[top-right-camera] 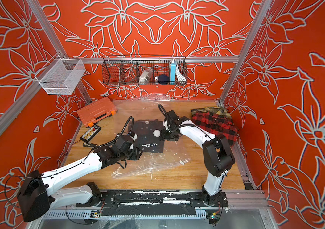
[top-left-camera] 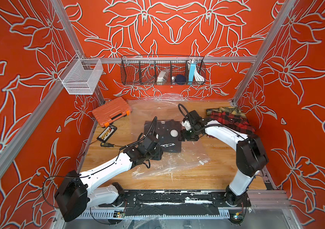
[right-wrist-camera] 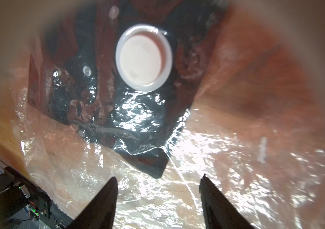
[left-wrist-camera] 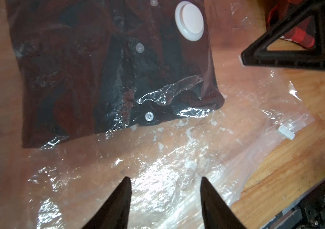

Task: Place the folded shirt into the vacuum bag
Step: Adjust the vacuum bag at the center of the board.

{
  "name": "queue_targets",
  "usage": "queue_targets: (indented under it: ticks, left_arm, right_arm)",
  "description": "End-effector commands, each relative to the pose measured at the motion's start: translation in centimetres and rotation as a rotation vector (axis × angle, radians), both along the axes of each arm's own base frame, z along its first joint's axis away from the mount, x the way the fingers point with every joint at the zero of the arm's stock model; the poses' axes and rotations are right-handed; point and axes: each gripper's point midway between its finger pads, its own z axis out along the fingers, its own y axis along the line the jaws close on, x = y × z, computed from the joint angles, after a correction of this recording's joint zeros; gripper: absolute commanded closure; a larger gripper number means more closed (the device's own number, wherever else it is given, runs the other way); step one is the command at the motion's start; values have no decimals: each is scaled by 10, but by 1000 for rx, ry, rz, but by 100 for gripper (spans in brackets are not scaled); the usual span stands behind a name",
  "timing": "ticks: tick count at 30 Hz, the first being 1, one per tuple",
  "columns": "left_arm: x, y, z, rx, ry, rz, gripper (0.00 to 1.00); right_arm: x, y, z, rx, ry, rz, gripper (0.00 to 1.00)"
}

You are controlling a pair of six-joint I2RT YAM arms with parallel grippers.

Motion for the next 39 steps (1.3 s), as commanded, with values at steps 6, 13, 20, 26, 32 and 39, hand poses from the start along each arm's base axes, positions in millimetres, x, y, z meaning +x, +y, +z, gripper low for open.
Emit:
queue_targets:
  ticks: [6,13,20,26,32,39]
  left_arm:
    - [7,-6,19,-35,-122,-8,41]
    - [3,13,21,2,-143,41,39]
    - [-5,25,20,29,-146,41,38]
    - [-5,15,29,-44,-175,24,37]
    - [-4,-1,17,-88,-133,1,37]
    - [-4,-8,11,-78,-90,-12,37]
  right_arm:
    - [11,20,-37,-41,49,-48,35]
    - [10,87,-69,-16,111,13,35]
    - [6,62,-45,-32,83,93,32]
    - [19,-55,11,-244,-74,-61,24]
    - [40,-204,32,-696,-226,-400,10]
    - [75,-232,15,-814,-188,-447,2]
